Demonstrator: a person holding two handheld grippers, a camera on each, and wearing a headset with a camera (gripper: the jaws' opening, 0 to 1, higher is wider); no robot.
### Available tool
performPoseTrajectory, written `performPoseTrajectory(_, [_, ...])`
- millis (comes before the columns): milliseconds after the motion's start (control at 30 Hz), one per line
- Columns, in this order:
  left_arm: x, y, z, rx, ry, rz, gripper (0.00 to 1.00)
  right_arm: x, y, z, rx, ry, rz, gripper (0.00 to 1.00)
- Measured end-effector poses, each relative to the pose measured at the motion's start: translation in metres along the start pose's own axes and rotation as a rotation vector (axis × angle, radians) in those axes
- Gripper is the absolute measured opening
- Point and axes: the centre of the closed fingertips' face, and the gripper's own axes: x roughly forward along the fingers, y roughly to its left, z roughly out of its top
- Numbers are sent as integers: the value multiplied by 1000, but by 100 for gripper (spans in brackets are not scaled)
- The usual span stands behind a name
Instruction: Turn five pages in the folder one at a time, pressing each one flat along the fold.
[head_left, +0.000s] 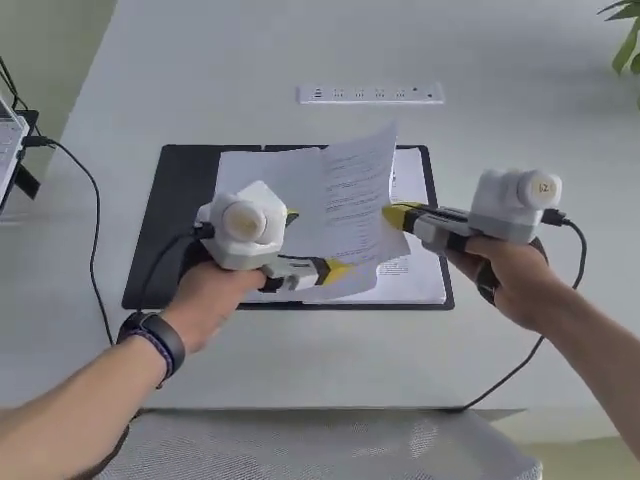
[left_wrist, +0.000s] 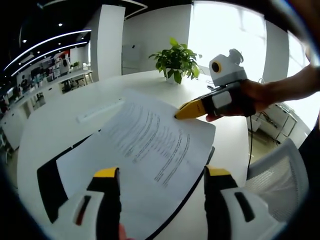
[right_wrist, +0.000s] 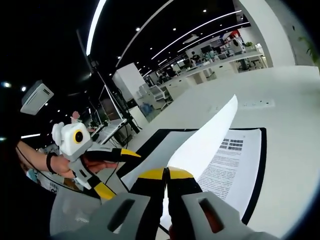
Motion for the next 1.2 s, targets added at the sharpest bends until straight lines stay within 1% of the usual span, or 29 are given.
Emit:
performPoseTrajectory(67, [-5, 7, -2, -6, -3, 10, 68, 4, 5, 1, -5, 1, 8, 0])
performPoseTrajectory(300, [-27, 13, -9, -20, -14, 44, 68, 19, 26, 8, -20, -5, 51, 0])
performPoseTrajectory(400, [-35, 16, -12, -25, -19, 53, 68, 26, 35, 9, -31, 0, 66, 0])
performPoseTrajectory(633, [-55, 27, -20, -45, -32, 87, 69, 43, 57, 9, -51, 17, 117, 0])
performPoseTrajectory(733, [-65, 31, -25, -54, -35, 102, 69, 53, 69, 6, -61, 30, 144, 0])
performPoseTrajectory(1000, [-84, 43, -36, -75, -40, 138, 70, 77, 89, -1, -71, 60, 185, 0])
performPoseTrajectory(1200, [-98, 51, -45, -97, -43, 163, 70, 99, 103, -6, -57, 80, 217, 0])
